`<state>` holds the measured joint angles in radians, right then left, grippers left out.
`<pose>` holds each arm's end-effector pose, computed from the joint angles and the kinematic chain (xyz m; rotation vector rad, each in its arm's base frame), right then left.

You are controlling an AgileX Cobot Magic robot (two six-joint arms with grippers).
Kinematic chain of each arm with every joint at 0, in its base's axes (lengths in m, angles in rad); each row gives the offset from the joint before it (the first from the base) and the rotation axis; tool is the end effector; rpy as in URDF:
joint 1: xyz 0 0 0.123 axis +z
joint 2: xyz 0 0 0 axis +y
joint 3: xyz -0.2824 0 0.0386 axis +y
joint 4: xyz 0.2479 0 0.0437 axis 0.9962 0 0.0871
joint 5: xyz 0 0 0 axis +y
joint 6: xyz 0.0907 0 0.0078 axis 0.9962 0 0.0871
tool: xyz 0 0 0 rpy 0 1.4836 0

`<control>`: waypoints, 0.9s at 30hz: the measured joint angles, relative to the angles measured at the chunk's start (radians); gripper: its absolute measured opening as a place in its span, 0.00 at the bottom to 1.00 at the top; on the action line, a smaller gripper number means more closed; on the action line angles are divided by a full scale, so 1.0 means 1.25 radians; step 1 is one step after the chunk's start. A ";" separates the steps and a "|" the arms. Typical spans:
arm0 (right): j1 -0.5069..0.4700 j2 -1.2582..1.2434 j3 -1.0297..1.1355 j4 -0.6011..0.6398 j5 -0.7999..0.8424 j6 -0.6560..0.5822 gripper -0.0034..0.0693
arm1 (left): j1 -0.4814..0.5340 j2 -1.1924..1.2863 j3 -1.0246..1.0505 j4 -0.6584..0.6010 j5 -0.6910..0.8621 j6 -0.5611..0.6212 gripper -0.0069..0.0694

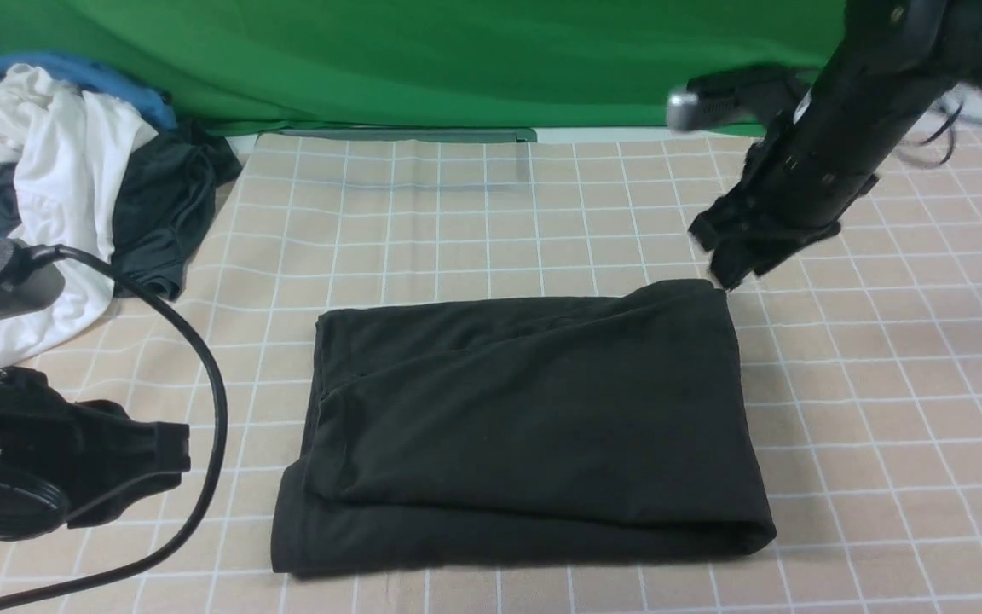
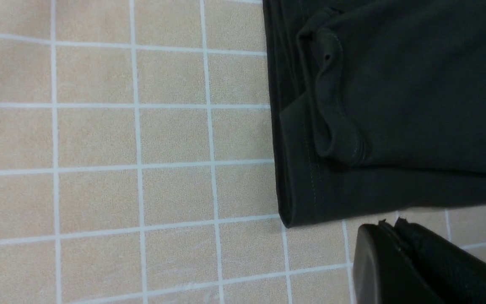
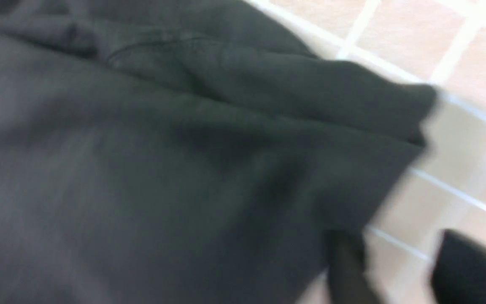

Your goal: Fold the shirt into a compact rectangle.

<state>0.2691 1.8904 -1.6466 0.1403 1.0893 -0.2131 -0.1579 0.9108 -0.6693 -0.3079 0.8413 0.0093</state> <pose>0.3880 0.1187 0.2760 -0.6107 2.7470 0.2030 0.1532 -0.0452 0.2796 0.0371 2.5605 -0.4288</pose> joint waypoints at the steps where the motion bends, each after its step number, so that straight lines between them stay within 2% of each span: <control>1: 0.000 -0.036 -0.002 -0.007 0.006 0.000 0.22 | 0.000 0.000 0.000 -0.003 0.005 0.005 0.12; 2: -0.001 -0.087 -0.002 -0.014 0.010 0.000 0.15 | 0.000 0.000 0.000 -0.006 0.014 0.014 0.12; 3: -0.001 -0.132 -0.002 -0.019 0.011 0.000 0.12 | 0.000 0.000 0.000 -0.010 0.024 0.017 0.12; 7: -0.001 -0.292 0.014 -0.022 -0.020 0.007 0.10 | 0.000 -0.009 0.000 -0.016 0.041 0.018 0.12; 12: -0.001 -0.540 0.135 -0.028 -0.164 0.018 0.10 | 0.000 -0.065 0.000 -0.030 0.030 0.040 0.12; 13: -0.001 -0.655 0.228 -0.029 -0.262 0.020 0.10 | 0.000 -0.101 0.000 -0.034 0.022 0.046 0.12; 15: -0.001 -0.725 0.293 -0.029 -0.324 0.020 0.10 | 0.000 -0.126 0.000 -0.034 0.021 0.048 0.12; 17: -0.001 -0.881 0.459 -0.029 -0.478 0.020 0.10 | 0.000 -0.185 0.000 -0.034 0.021 0.050 0.12; 20: -0.001 -1.027 0.628 -0.029 -0.621 0.016 0.10 | 0.000 -0.260 0.000 -0.034 0.021 0.054 0.12; 21: -0.001 -1.027 0.628 -0.029 -0.632 0.016 0.10 | 0.000 -0.265 0.000 -0.034 0.020 0.054 0.12; 22: -0.001 -1.103 0.719 -0.029 -0.718 0.012 0.10 | 0.000 -0.301 0.000 -0.033 0.018 0.054 0.12; 23: -0.001 -1.120 0.741 -0.029 -0.728 0.011 0.10 | 0.000 -0.306 0.000 -0.033 0.017 0.054 0.12; 25: -0.001 -1.223 0.866 -0.030 -0.848 0.004 0.10 | 0.000 -0.363 -0.001 -0.025 0.016 0.054 0.12; 27: -0.001 -1.270 0.920 -0.030 -0.890 0.004 0.11 | 0.000 -0.394 -0.001 -0.017 0.016 0.054 0.12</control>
<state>0.2679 0.3024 -0.4964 0.1028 -0.0232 -0.2075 -0.1579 0.4183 -0.6702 -0.3286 0.8610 0.0774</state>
